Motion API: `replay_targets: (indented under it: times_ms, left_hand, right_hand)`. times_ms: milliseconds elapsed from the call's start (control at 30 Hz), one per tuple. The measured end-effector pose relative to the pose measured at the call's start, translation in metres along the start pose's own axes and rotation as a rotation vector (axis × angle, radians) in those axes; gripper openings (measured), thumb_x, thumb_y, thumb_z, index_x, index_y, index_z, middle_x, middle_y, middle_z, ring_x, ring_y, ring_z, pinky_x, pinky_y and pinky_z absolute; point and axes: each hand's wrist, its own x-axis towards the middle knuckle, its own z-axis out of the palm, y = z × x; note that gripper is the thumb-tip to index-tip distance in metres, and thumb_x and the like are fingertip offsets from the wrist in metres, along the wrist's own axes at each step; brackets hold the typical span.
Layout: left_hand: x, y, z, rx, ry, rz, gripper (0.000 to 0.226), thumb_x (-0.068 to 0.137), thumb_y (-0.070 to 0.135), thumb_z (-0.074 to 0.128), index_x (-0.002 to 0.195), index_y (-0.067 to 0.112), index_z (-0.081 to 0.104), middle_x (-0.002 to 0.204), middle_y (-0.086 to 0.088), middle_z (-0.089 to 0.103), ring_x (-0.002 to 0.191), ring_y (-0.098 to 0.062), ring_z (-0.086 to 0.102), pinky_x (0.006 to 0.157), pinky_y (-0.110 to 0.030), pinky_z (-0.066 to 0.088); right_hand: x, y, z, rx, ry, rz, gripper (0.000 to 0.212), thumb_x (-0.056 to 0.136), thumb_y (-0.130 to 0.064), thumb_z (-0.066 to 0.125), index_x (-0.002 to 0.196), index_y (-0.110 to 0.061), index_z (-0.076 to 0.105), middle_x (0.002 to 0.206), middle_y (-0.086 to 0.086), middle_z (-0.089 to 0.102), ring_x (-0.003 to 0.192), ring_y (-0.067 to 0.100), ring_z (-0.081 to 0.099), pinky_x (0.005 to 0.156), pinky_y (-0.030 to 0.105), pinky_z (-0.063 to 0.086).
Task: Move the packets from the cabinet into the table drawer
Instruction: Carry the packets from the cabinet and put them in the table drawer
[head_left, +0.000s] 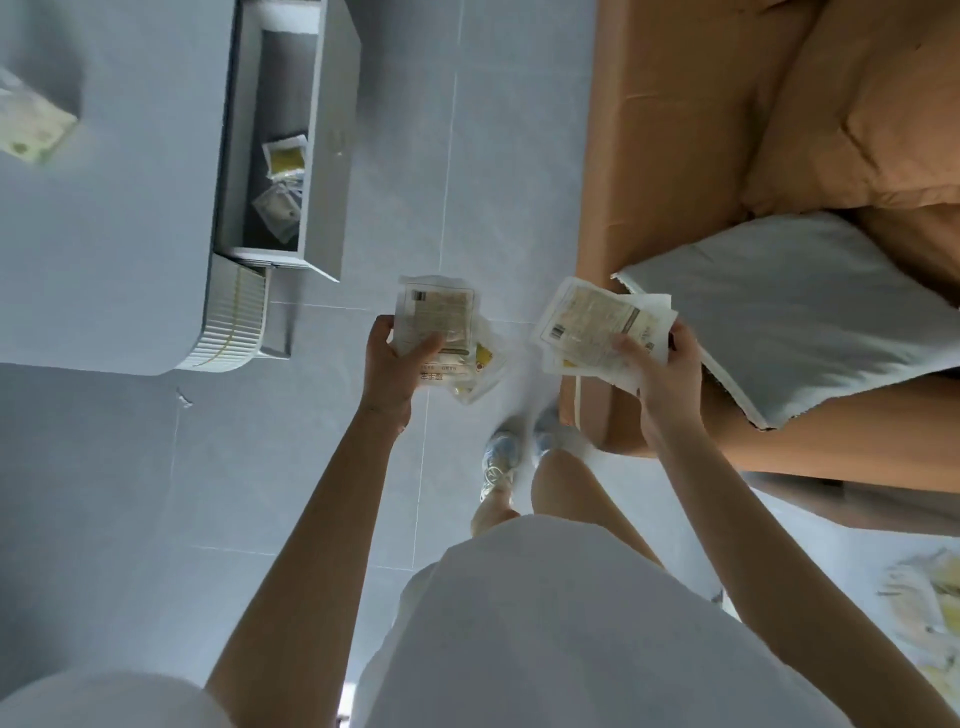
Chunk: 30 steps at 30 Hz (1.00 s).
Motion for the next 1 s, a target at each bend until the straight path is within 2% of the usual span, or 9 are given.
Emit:
replay_targets:
  times_ms: [100,267,400,533,667,733,833,933,1000]
  left_hand:
    - [0.012,0.006,-0.011,-0.051,0.047,0.009,0.031,0.080,-0.003,0.069,0.093,0.016,0.048,0.099,-0.010,0.062,0.090,-0.030,0.065,0.073,-0.042,0.059]
    - [0.044,0.027,-0.008,-0.081,0.118,0.014,0.032,0.080,-0.004,0.069,0.092,0.016,0.047,0.095,-0.007,0.062,0.085,-0.025,0.064,0.066,-0.035,0.060]
    - [0.076,0.051,0.006,-0.150,0.174,-0.010,0.031,0.081,-0.004,0.067,0.091,0.017,0.047,0.094,-0.006,0.061,0.082,-0.021,0.064,0.064,-0.034,0.060]
    - [0.101,0.070,0.008,-0.182,0.208,-0.038,0.031,0.082,-0.004,0.067,0.092,0.017,0.046,0.095,-0.006,0.061,0.081,-0.022,0.063,0.057,-0.030,0.058]
    - [0.122,0.084,0.001,-0.279,0.285,-0.056,0.030,0.084,-0.005,0.063,0.090,0.017,0.045,0.093,-0.005,0.060,0.079,-0.022,0.063,0.056,-0.031,0.059]
    - [0.133,0.091,-0.005,-0.312,0.326,-0.060,0.029,0.084,-0.005,0.063,0.089,0.018,0.045,0.093,-0.006,0.060,0.080,-0.024,0.063,0.059,-0.035,0.060]
    - [0.151,0.101,-0.017,-0.352,0.384,-0.068,0.030,0.084,-0.003,0.064,0.089,0.019,0.045,0.096,-0.007,0.061,0.083,-0.026,0.064,0.062,-0.038,0.060]
    - [0.173,0.114,-0.032,-0.374,0.401,-0.054,0.029,0.084,-0.003,0.064,0.094,0.016,0.045,0.096,-0.007,0.061,0.084,-0.026,0.066,0.066,-0.041,0.060]
    - [0.193,0.125,-0.045,-0.385,0.410,-0.037,0.030,0.084,-0.003,0.064,0.100,0.015,0.046,0.098,-0.006,0.061,0.087,-0.026,0.065,0.069,-0.043,0.059]
  right_hand:
    - [0.024,-0.012,0.023,-0.067,-0.084,-0.009,0.031,0.081,-0.005,0.072,0.099,-0.025,0.056,0.103,0.000,0.068,0.097,0.017,0.068,0.087,0.039,0.057]
    - [0.072,-0.035,0.057,-0.137,-0.182,0.011,0.036,0.079,-0.001,0.072,0.104,-0.020,0.055,0.104,0.004,0.066,0.098,0.021,0.066,0.083,0.038,0.056]
    - [0.111,-0.062,0.082,-0.235,-0.278,0.011,0.033,0.080,-0.002,0.072,0.100,-0.021,0.054,0.099,0.001,0.066,0.095,0.019,0.065,0.085,0.036,0.056]
    - [0.149,-0.091,0.111,-0.306,-0.347,0.024,0.046,0.078,-0.011,0.077,0.117,-0.010,0.053,0.113,0.009,0.067,0.103,0.022,0.067,0.091,0.041,0.055]
    - [0.182,-0.116,0.150,-0.357,-0.420,0.034,0.049,0.077,-0.009,0.078,0.118,-0.007,0.052,0.114,0.011,0.065,0.106,0.025,0.066,0.092,0.043,0.054]
    - [0.194,-0.128,0.173,-0.394,-0.476,0.042,0.050,0.073,-0.014,0.080,0.116,-0.013,0.054,0.114,0.009,0.065,0.108,0.025,0.065,0.092,0.043,0.054]
    - [0.208,-0.140,0.209,-0.449,-0.543,0.033,0.042,0.066,-0.026,0.080,0.101,-0.029,0.057,0.112,0.005,0.066,0.107,0.023,0.065,0.094,0.047,0.052]
    - [0.220,-0.148,0.249,-0.445,-0.601,0.029,0.030,0.078,-0.009,0.074,0.093,-0.025,0.054,0.095,-0.004,0.065,0.088,0.009,0.067,0.083,0.033,0.055]
    - [0.230,-0.155,0.279,-0.476,-0.627,0.007,0.027,0.082,-0.003,0.070,0.093,-0.022,0.053,0.091,-0.006,0.065,0.080,0.002,0.066,0.075,0.023,0.055]
